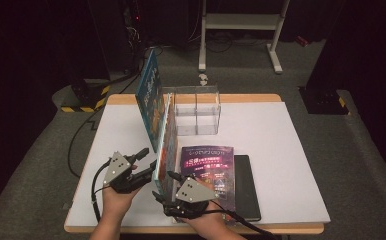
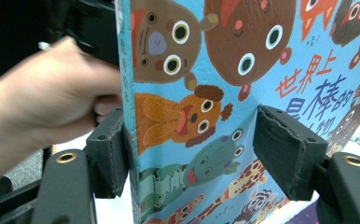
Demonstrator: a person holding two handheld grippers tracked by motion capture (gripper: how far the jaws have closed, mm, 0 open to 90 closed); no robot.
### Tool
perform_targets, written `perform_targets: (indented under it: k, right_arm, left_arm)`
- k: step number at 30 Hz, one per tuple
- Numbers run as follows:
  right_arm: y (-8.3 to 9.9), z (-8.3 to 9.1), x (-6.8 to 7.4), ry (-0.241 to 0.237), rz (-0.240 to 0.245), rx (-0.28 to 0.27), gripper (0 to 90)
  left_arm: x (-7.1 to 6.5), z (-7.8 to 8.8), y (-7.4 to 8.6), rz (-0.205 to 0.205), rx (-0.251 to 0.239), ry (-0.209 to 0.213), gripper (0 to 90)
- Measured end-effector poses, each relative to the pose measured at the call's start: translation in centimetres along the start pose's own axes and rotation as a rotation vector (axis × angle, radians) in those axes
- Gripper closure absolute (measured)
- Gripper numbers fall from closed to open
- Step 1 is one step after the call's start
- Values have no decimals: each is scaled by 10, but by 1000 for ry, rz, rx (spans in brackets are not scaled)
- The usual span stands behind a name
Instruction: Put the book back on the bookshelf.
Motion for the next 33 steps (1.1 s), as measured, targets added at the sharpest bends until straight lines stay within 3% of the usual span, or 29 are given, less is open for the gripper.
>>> perform_targets:
  k: [3,8,19,21,26,33]
  right_arm:
    - [1,0,0,0,-4,-3,311]
    - [1,0,0,0,-8,-2,313]
    - [1,-2,1,-3,-8,-6,316]
    - [1,-2,1,-3,-9,-7,317]
    - [1,-2,1,-4,-10,-7,318]
    - [1,-1,1,-3,-10,-5,319]
  left_arm:
    - [-5,17,-9,2,-30,3,415]
    - [-13,40,-16,-3,-38,15,376]
    - [-63,67,-27,1,-85,133,304]
    - [-72,68,-25,-2,-80,155,295]
    - [-85,60,-19,-5,-73,164,287]
    - [-85,42,-8,-20,-62,105,360]
Point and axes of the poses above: each handheld gripper's, and its own axes: z roughly backward along the jaws, y roughly out of its underside, x roughly to its left, the point moved 7 cm from there along -z, roughly forward along the jaws, and after that the axes turned 3 degrees about z, right-handed, at the moved point
